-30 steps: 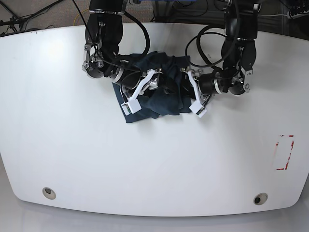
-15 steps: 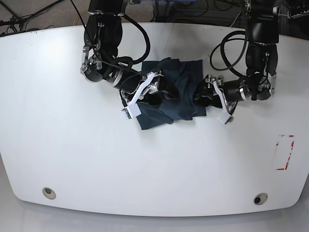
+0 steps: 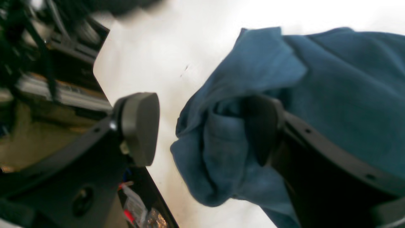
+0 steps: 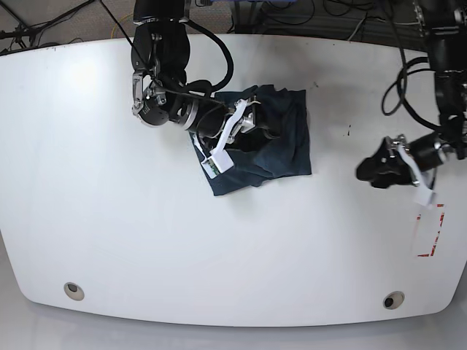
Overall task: Fold the T-shirt properly
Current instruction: 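Press the folded bundle with the right gripper and withdraw the left gripper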
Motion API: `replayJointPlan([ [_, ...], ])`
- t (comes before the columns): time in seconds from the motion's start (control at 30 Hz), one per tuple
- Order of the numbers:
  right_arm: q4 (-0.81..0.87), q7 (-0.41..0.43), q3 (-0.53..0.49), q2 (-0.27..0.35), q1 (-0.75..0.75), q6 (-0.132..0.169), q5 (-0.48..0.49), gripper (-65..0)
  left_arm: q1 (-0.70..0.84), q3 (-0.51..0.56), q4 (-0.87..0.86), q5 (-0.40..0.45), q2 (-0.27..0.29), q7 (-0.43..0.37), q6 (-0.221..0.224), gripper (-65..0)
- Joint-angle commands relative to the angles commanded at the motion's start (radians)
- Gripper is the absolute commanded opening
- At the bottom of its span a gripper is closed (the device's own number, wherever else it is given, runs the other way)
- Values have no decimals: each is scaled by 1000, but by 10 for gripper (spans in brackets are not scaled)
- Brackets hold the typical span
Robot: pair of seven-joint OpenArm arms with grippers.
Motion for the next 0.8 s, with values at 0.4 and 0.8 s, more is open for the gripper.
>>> replayJointPlan([
  [0.4, -253, 123, -144, 29, 101, -2, 0, -228, 74, -172, 2, 54, -138, 0, 0, -283],
  [0.8, -413, 190, -362, -41, 247, -5, 0, -228, 114, -201, 2, 55, -138, 0, 0, -285],
])
